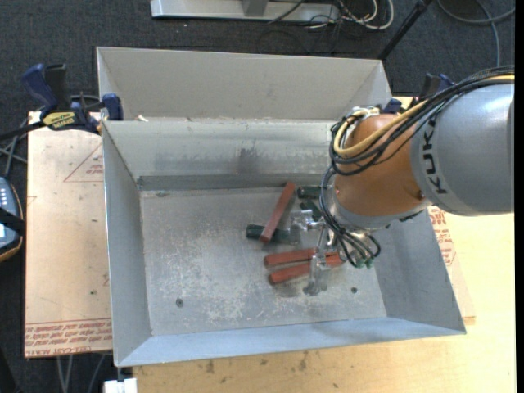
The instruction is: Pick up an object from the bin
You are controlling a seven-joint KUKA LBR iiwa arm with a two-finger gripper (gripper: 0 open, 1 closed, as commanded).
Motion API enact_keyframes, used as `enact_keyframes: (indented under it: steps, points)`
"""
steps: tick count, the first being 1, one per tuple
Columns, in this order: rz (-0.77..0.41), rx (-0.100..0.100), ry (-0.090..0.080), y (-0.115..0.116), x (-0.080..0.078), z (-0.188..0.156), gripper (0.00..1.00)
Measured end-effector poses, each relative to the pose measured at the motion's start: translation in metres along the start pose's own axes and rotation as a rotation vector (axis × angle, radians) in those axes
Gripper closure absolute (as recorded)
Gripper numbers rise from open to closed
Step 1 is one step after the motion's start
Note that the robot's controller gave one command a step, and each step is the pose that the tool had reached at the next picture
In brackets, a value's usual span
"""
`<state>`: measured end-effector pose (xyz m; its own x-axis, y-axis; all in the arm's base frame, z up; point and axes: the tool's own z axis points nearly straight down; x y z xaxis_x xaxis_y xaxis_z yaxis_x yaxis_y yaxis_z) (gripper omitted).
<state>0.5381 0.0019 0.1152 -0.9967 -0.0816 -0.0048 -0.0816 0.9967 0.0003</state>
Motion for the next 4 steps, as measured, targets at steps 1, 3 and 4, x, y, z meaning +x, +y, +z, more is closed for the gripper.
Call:
enact_keyframes:
  steps: [1, 3, 4]
  points:
    - [-0.027, -0.001, 0.007, -0.005, 0.005, 0.034, 0.0]
    - [-0.182, -0.001, 0.002, -0.003, -0.004, 0.032, 0.0]
    - [0.108, 0.0, 0.002, 0.002, 0.013, 0.045, 1.0]
